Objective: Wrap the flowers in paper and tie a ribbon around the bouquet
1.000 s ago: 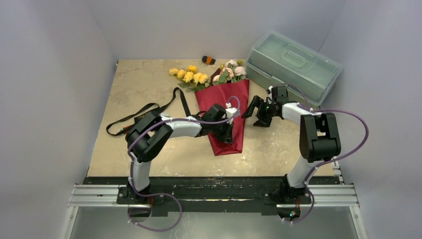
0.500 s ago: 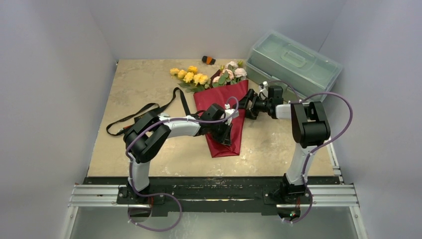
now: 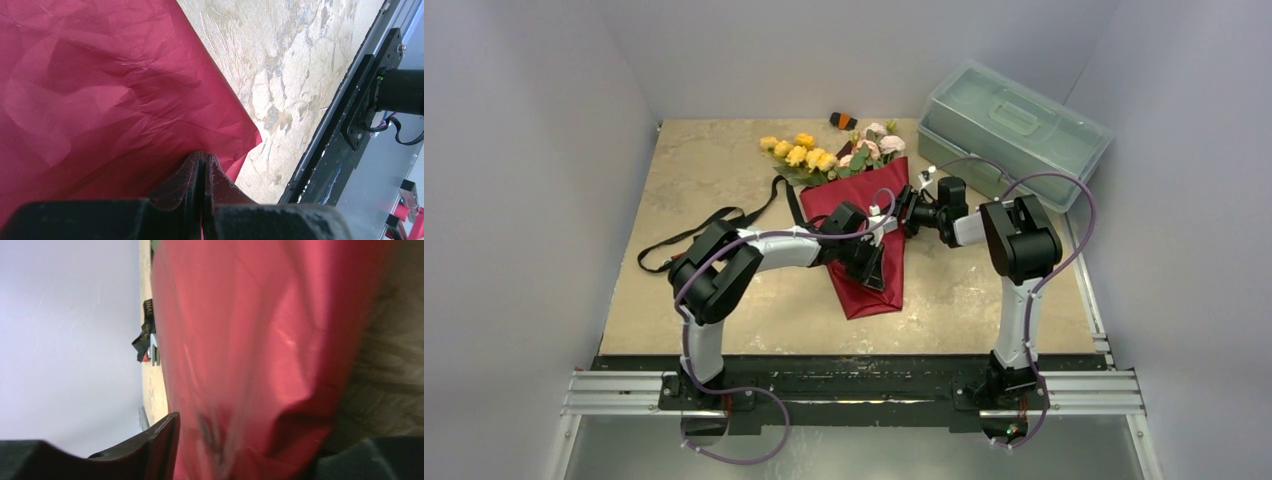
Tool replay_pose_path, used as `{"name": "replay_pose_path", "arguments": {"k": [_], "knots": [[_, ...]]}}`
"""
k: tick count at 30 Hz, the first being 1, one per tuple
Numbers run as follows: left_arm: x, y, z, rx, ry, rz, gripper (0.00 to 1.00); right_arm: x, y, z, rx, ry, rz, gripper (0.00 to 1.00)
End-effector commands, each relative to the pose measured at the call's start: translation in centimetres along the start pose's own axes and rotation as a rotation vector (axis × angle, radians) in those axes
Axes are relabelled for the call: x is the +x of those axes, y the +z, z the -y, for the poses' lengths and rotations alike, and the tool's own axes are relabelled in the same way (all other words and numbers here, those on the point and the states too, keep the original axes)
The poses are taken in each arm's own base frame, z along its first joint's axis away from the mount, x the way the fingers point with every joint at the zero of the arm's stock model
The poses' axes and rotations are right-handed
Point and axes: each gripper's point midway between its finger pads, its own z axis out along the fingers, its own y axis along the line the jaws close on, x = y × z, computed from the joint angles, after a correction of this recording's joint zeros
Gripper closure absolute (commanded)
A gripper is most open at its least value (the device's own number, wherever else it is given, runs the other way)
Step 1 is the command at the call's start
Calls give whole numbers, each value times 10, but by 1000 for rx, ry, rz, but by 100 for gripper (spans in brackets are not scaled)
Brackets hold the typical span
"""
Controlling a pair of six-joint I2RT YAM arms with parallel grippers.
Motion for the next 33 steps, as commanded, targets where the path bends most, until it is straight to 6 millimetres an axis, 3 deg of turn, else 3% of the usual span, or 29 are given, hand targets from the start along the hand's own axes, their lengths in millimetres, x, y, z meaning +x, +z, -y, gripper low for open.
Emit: {"name": "replay_pose_path", "arguments": {"k": [1,9,14,16,18,23,27,33], "knots": [[-26,-15,15,57,56,51,100,42,6,60,172,170,-61,49],[-55,-35,22,-7,45,114,99,37,8,53,179,174,-47,81],[-81,-74,-6,-291,50,232,62,30,9,48,205,172,-52,100],[-89,-98,-27,-441,29,282,48,27,9,44,206,169,-56,100],[-92,-121,-49,-551,-10,322,40,24,8,39,210,158,-53,100],[-74,-169,-107,-753,-92,345,38,14,3,20,211,154,-42,100],[-48,-178,-129,-848,-87,316,35,-2,-1,5,255,155,-28,100],[-31,-176,-160,-944,-171,327,41,-17,-6,-11,283,130,-19,100]]}}
